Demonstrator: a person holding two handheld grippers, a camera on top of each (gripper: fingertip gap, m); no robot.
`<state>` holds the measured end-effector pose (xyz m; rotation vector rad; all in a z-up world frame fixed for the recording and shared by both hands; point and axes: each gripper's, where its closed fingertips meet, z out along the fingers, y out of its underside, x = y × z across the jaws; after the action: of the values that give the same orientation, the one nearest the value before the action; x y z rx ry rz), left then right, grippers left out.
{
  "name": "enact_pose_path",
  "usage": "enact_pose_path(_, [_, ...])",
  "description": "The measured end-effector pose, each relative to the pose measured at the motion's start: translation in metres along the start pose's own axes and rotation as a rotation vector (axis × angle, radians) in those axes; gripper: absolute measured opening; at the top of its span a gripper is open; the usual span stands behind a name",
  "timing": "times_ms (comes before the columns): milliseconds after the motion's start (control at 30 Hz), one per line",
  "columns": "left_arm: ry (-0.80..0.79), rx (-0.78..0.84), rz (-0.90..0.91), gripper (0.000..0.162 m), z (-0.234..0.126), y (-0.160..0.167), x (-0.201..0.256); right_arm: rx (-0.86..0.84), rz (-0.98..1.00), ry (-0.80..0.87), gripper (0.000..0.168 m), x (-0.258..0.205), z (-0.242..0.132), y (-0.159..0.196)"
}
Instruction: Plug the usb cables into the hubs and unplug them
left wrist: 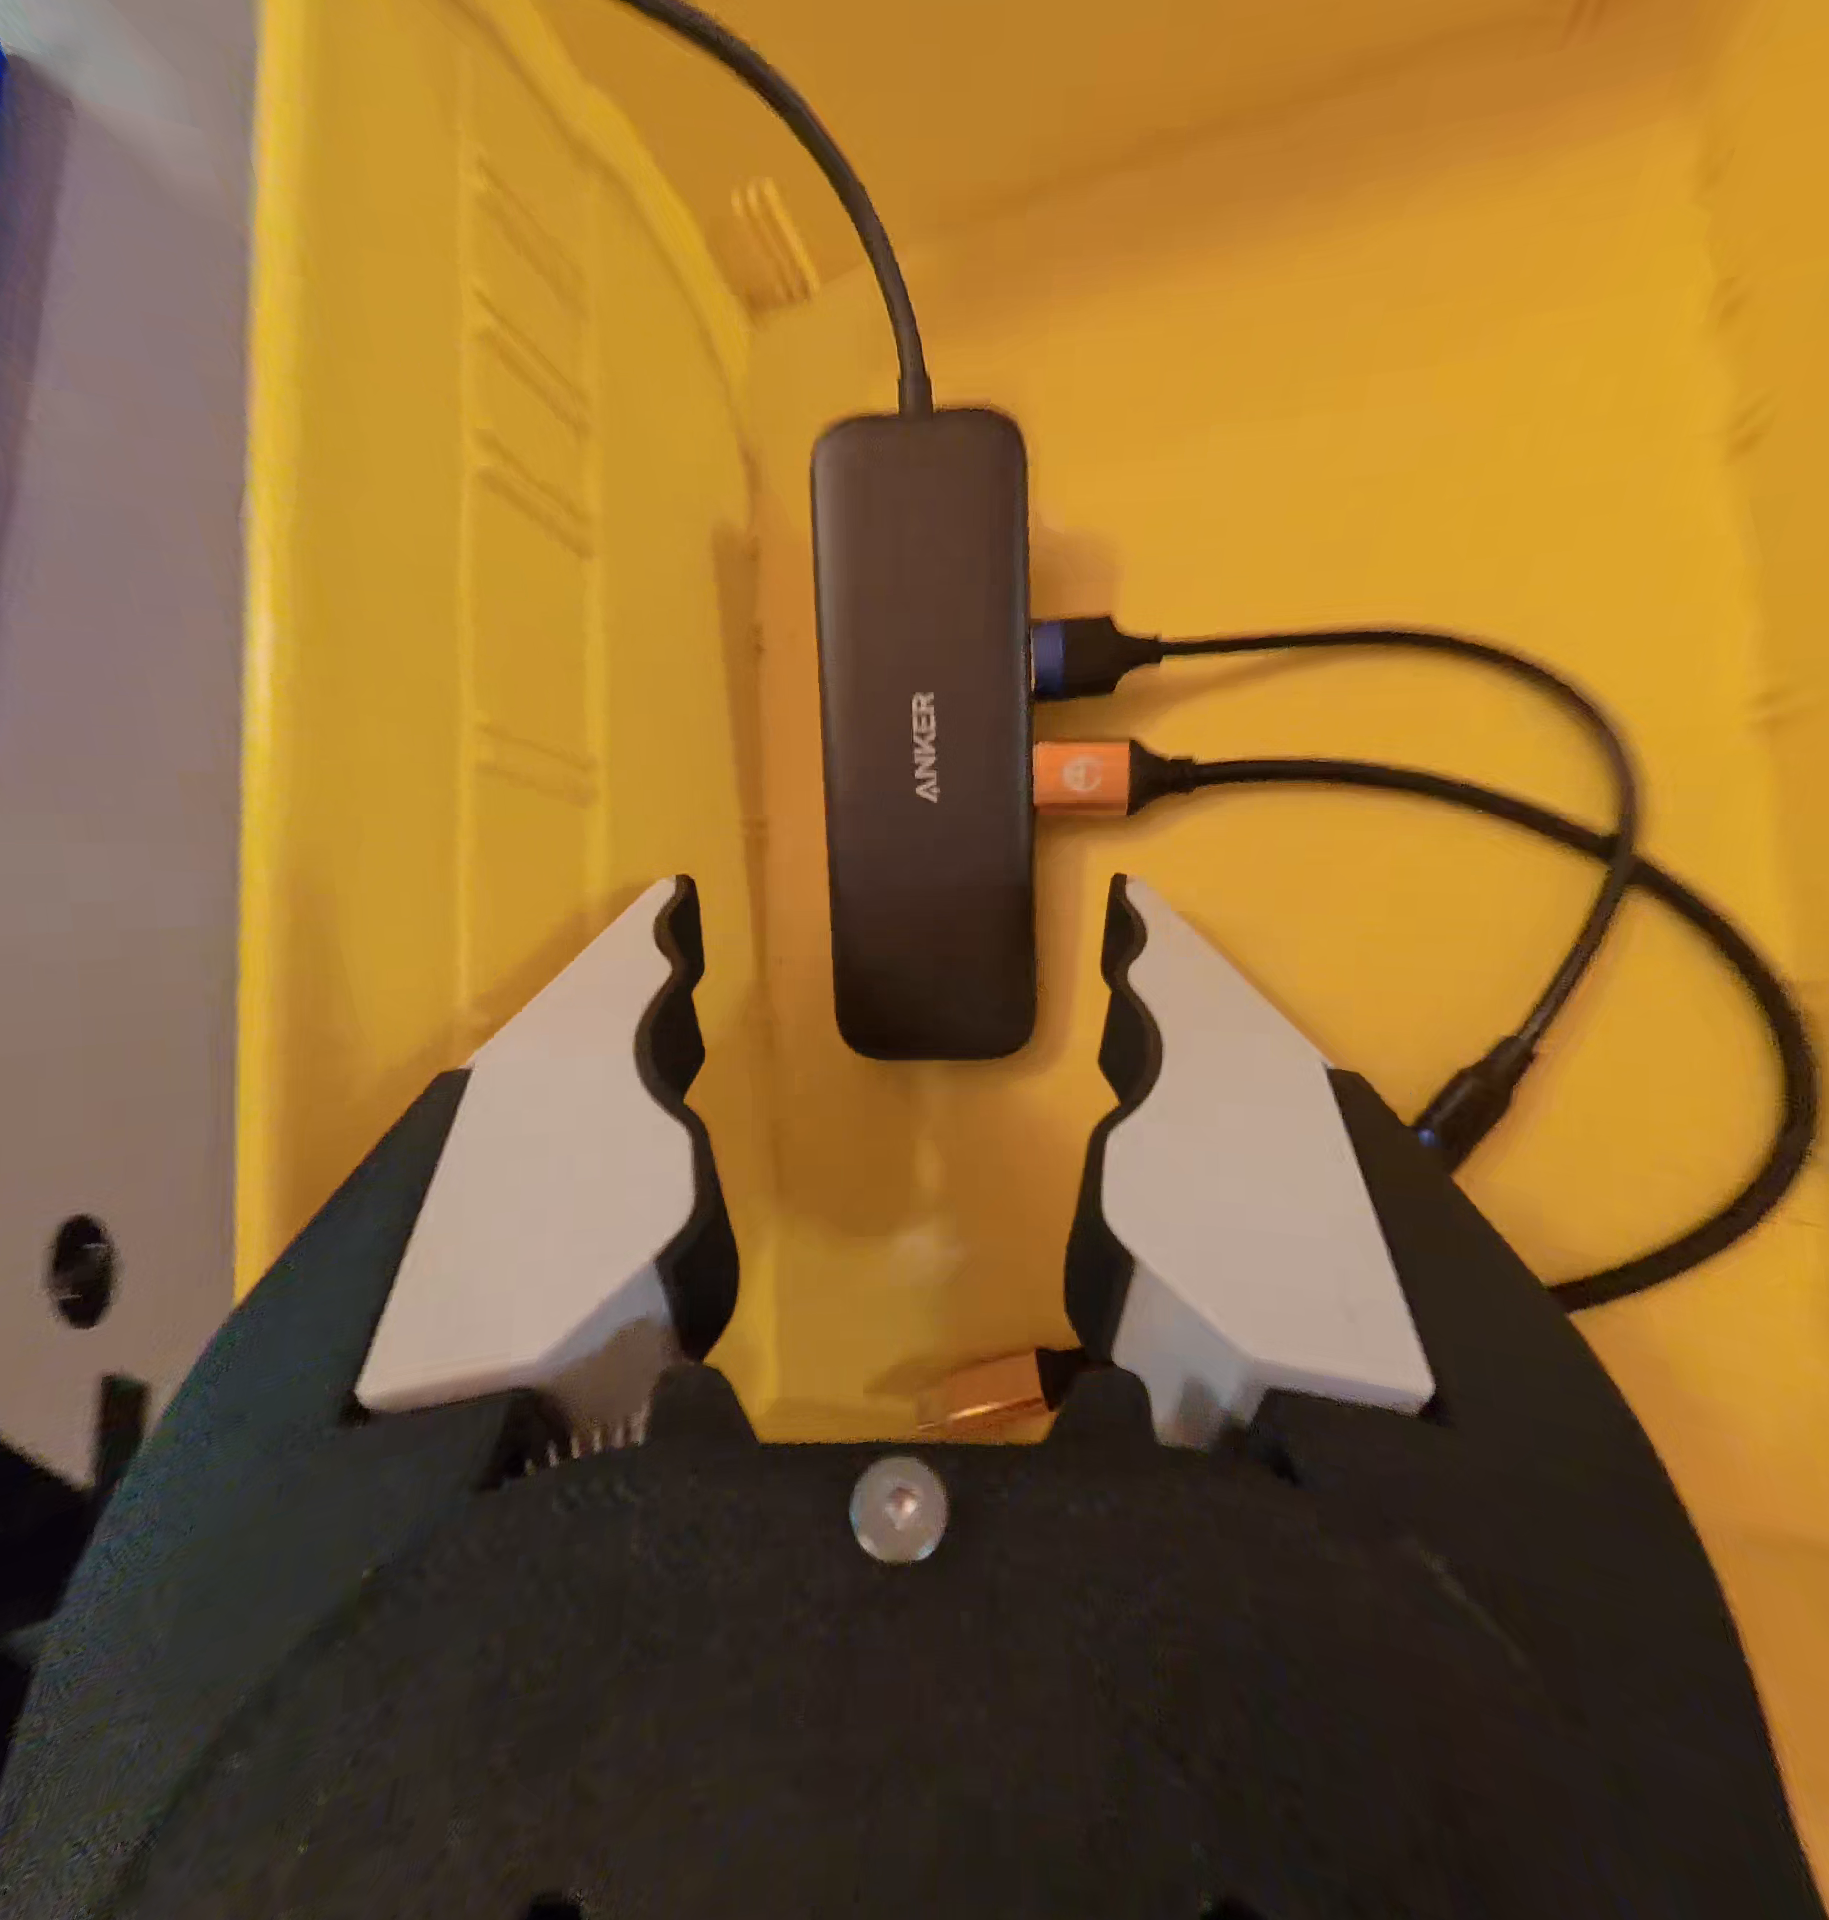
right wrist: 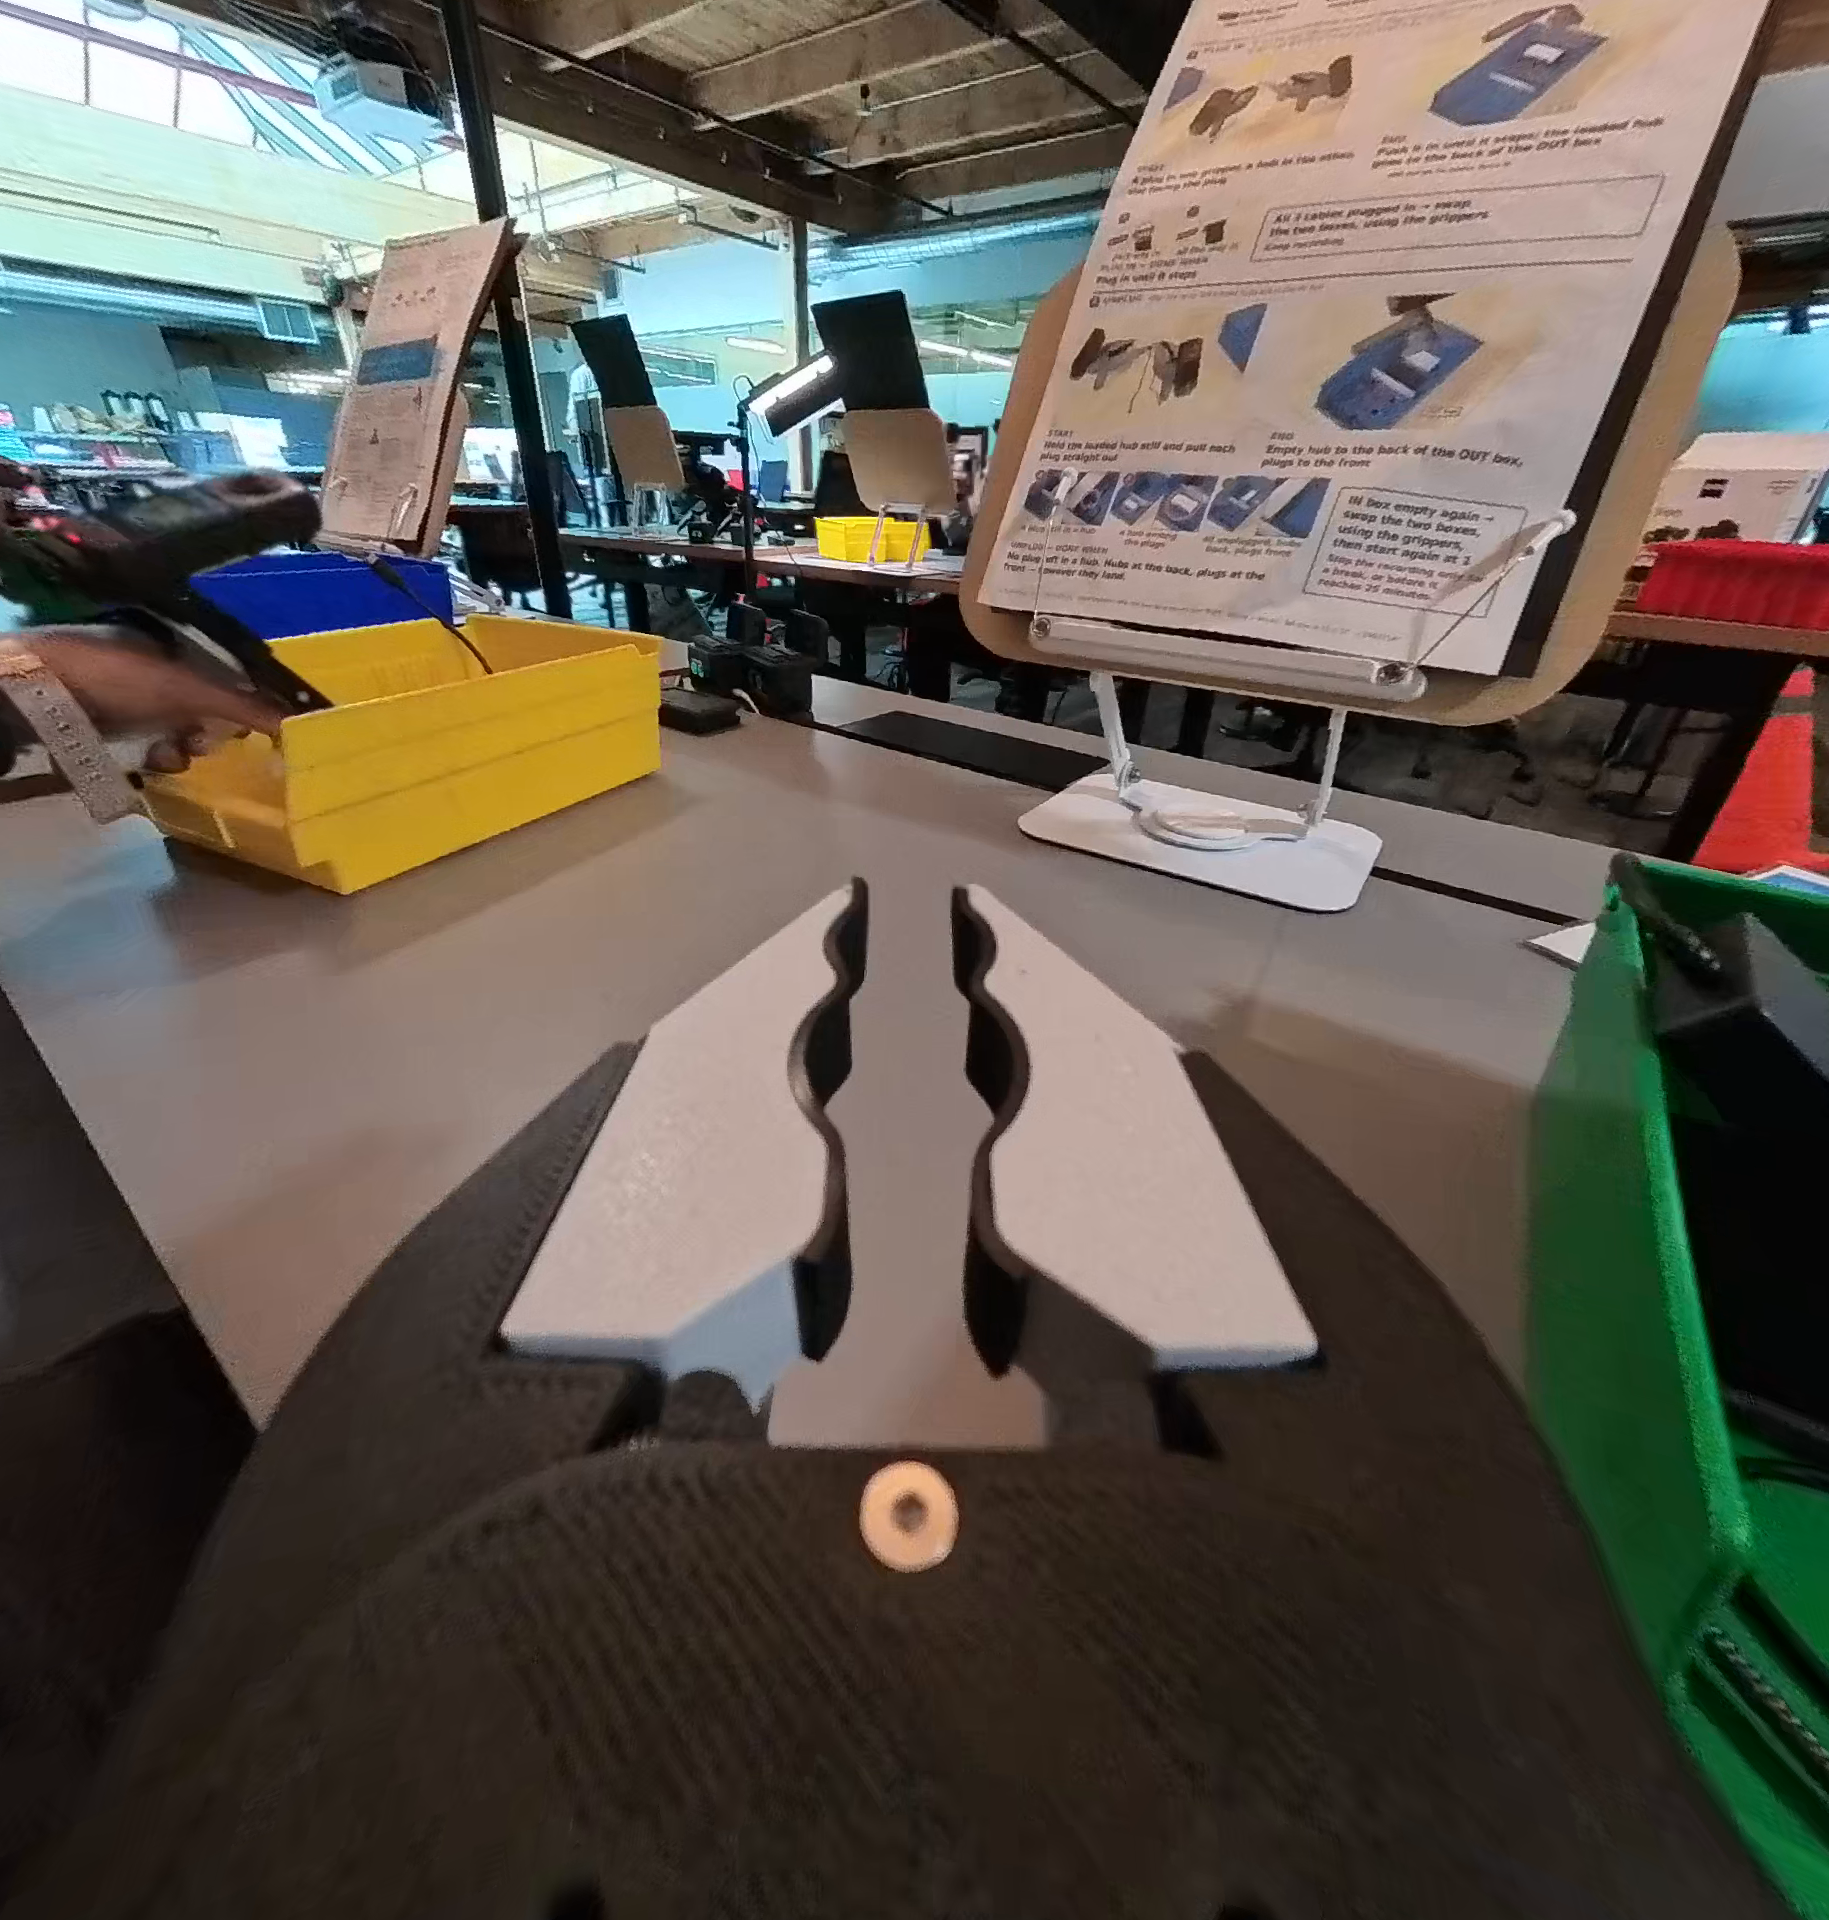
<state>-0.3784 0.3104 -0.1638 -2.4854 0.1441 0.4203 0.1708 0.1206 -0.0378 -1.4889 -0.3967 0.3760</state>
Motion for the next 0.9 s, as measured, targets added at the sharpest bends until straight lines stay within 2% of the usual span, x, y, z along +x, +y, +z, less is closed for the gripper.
enact_pose_path(33, [-0.016, -0.046, 0.034, 0.078, 0.005, 0.005, -0.001, -0.002, 0.012, -0.003, 0.015, 0.002, 0.0, 0.001])
enact_pose_path(200, [0.034, -0.075, 0.081, 0.047, 0.009, 0.007, 0.006, -0.036, 0.03, -0.025, 0.013, 0.001, 0.001, 0.011])
enact_pose_path(300, [0.029, -0.063, 0.065, 0.044, 0.008, 0.004, 0.004, -0.054, 0.006, -0.042, 0.012, -0.005, 0.002, 0.014])
enact_pose_path(367, [0.066, 0.0, 0.002, 0.042, 0.002, -0.006, 0.004, -0.055, -0.012, -0.048, 0.012, -0.009, 0.003, 0.013])
enact_pose_path(500, [0.126, 0.154, -0.1, 0.04, -0.031, -0.035, -0.003, -0.059, -0.03, -0.062, 0.011, -0.014, 0.004, 0.013])
enact_pose_path(733, [0.117, 0.412, -0.157, 0.038, -0.113, -0.075, -0.02, -0.026, 0.011, -0.083, 0.01, -0.015, 0.007, 0.007])
enact_pose_path(767, [0.021, 0.468, -0.168, 0.0, -0.126, -0.078, -0.037, -0.018, 0.021, -0.087, 0.01, -0.015, 0.008, 0.006])
enact_pose_path(800, [-0.014, 0.571, -0.156, 0.0, -0.145, -0.085, -0.043, -0.014, 0.032, -0.092, 0.01, -0.015, 0.01, 0.005])
enact_pose_path(900, [0.181, 0.535, -0.144, 0.0, -0.157, -0.078, -0.017, -0.014, 0.054, -0.123, 0.01, -0.02, 0.018, 0.006])
